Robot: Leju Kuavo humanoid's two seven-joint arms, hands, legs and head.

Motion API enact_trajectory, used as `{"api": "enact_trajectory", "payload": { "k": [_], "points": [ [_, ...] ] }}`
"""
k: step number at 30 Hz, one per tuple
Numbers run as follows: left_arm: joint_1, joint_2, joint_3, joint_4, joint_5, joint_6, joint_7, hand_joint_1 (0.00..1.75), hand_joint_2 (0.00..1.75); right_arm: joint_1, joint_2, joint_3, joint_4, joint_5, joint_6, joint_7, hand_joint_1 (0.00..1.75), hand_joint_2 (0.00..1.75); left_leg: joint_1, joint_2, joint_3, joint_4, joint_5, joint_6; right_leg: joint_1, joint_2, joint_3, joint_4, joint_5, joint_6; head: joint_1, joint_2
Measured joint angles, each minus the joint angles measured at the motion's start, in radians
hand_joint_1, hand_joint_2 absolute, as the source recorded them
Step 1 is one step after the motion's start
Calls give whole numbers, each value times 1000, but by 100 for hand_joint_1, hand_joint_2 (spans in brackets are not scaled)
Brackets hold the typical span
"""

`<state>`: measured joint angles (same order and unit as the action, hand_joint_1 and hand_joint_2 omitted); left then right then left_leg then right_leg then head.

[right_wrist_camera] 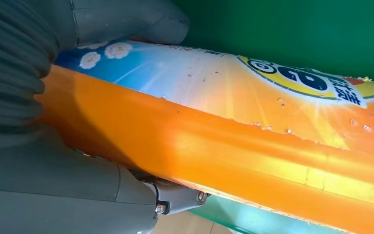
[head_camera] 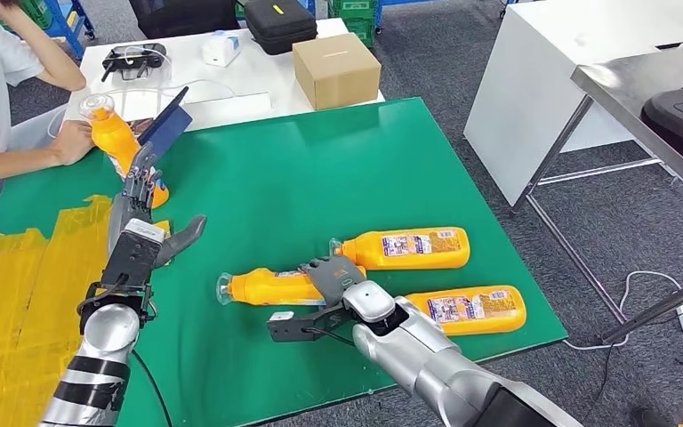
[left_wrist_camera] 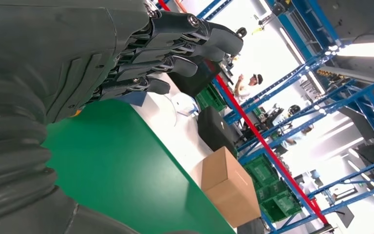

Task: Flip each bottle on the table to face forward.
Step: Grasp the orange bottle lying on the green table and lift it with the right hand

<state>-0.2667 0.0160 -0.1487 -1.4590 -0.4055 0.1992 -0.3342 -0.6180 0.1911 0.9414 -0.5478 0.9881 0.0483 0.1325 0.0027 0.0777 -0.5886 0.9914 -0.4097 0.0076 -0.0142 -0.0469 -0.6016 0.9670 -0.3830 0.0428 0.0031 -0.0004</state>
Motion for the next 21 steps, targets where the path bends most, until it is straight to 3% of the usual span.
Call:
{"api": "enact_trajectory", "payload": {
  "k": [7, 15, 21],
  "points": [
    [8, 2, 0, 0, 4, 5, -5, 0, 175, 7, 2, -15, 0, -27, -42, -18, 175, 175, 0, 0, 0, 0, -1, 0, 0, 0, 9, 0, 0, 1, 0, 0],
    [56, 7, 14, -36, 6, 4, -12, 0, 175, 75, -9, -104, -75, -103, -219, -68, 175, 175, 0, 0, -3, 0, -1, 0, 0, 0, 7, 0, 0, 0, 0, 0],
    [79, 8, 21, -63, 6, 3, -12, 0, 175, 117, -23, -153, -146, -112, -233, -74, 175, 175, 0, 0, -7, 0, -1, 0, 0, 0, 4, 0, 0, 1, 0, 0]
  ]
}}
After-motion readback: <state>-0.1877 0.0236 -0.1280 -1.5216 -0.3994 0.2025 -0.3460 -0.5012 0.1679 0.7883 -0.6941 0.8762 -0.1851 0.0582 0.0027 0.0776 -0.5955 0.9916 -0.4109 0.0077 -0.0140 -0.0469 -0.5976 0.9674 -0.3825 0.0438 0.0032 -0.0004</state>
